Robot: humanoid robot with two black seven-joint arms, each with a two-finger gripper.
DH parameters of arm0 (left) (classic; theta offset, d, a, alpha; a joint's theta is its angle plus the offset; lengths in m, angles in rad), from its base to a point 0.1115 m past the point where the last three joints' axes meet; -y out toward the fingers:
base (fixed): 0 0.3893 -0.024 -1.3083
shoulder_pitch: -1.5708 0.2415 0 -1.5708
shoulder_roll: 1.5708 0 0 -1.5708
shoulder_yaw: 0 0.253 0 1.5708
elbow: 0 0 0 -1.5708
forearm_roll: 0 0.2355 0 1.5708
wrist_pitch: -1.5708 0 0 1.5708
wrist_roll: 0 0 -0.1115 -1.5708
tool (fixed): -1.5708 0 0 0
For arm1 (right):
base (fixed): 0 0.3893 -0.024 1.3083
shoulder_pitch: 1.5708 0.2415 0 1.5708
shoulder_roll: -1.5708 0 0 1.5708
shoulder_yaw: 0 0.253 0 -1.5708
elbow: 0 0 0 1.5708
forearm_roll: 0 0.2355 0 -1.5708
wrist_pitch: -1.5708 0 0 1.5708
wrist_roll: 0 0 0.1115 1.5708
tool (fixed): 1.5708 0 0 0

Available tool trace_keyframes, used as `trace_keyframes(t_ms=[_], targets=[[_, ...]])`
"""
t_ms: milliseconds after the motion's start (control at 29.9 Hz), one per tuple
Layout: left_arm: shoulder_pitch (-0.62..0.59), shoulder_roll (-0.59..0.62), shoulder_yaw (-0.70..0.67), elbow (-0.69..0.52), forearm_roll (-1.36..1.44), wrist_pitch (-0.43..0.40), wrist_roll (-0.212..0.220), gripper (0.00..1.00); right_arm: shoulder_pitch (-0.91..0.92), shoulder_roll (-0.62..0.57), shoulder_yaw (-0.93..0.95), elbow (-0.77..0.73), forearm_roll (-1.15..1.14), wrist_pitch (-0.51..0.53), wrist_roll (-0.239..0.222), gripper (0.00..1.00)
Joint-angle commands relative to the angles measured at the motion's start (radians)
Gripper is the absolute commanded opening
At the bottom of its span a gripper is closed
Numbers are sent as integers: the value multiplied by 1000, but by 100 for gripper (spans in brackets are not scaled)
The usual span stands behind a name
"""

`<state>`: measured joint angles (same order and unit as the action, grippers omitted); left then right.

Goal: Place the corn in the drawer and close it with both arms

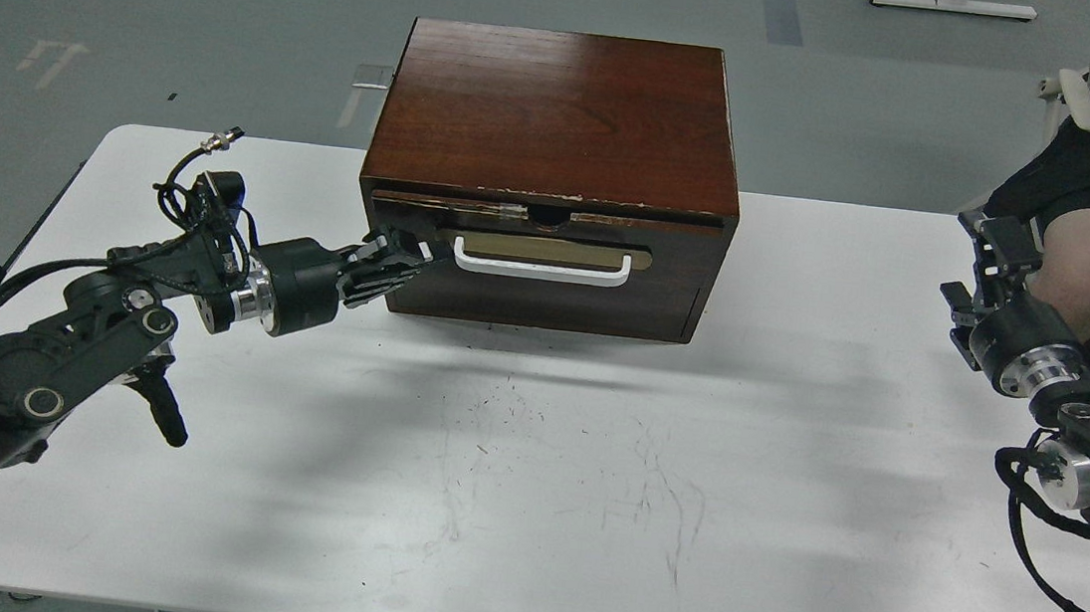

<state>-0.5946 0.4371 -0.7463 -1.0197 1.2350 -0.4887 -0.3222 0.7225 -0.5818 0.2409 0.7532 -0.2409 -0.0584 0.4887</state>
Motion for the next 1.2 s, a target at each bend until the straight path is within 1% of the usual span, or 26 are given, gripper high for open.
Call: trace_keyframes(t_ms=[0, 167, 267, 334, 368, 401, 434, 468, 501, 568, 735, 869, 1002, 1169], targets=[[-11, -12, 1, 19, 0, 0, 0, 0, 0, -1, 0, 0, 0, -1, 0, 100], [-11, -11, 10, 21, -3, 0, -1, 0, 0, -4, 0, 0, 0, 0, 0, 100], [-7, 0, 16, 3, -8, 0, -3, 0, 0, -6, 0, 0, 0, 0, 0, 100], [-1, 12, 16, -11, -23, 0, -24, 0, 0, -6, 0, 0, 0, 0, 0, 100], [2, 32, 18, -19, -37, 0, -47, 4, -1, -6, 0, 0, 0, 0, 0, 100], [4, 51, 18, -26, -51, 0, -69, 30, 0, -6, 0, 0, 0, 0, 0, 100], [6, 58, 18, -33, -58, 0, -78, 49, -1, -6, 0, 0, 0, 0, 0, 100], [9, 72, 18, -45, -77, 0, -92, 98, 0, -7, 0, 0, 0, 0, 0, 100], [10, 81, 18, -49, -90, 0, -97, 100, -1, -7, 0, 0, 0, 0, 0, 100], [10, 116, 18, -60, -145, 0, -104, 100, 0, -7, 0, 0, 0, 0, 0, 100], [10, 201, 7, -83, -334, 0, -103, 100, 0, -6, 1, 5, 0, 0, 0, 100], [10, 277, -2, -83, -582, 0, -101, 100, 2, -4, 21, 8, 5, 3, 0, 100], [12, 304, -1, -66, -716, 0, -98, 100, 0, 4, 60, 9, 6, 6, 0, 100], [59, 304, -1, -11, -870, 0, -100, 100, -1, 20, 133, 18, 47, 17, 0, 100]])
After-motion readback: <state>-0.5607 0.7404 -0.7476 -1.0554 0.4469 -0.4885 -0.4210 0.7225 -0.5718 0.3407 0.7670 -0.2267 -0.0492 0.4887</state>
